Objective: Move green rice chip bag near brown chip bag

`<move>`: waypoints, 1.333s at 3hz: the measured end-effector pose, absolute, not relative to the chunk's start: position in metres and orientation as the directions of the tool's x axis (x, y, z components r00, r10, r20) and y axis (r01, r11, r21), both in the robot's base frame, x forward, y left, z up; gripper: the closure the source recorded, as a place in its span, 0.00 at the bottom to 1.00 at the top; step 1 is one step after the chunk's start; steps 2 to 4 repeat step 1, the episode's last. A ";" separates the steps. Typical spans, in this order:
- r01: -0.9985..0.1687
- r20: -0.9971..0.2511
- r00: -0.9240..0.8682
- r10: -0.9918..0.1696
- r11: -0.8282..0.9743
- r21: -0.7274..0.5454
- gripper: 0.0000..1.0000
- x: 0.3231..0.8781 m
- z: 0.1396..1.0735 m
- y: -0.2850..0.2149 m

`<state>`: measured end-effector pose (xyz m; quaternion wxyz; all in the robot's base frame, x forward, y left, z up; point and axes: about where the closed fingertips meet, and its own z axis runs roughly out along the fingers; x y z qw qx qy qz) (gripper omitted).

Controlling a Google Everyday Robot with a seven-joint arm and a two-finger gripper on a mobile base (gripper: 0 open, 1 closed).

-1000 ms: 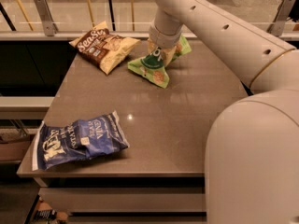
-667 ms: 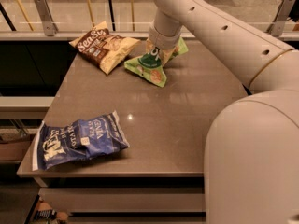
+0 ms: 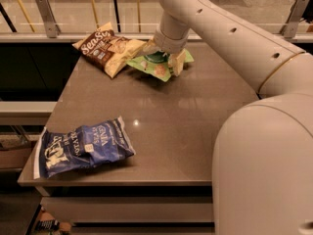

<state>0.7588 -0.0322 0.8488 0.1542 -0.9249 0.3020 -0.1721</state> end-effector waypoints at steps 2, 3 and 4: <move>-0.506 0.225 0.758 -0.612 -0.770 -0.389 0.00 0.759 0.849 -0.032; -0.506 0.225 0.758 -0.612 -0.770 -0.389 0.00 0.759 0.849 -0.032; -0.506 0.225 0.758 -0.612 -0.770 -0.389 0.00 0.759 0.849 -0.032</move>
Offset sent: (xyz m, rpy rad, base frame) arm 0.0000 0.0000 0.0000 0.0000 0.0000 0.0000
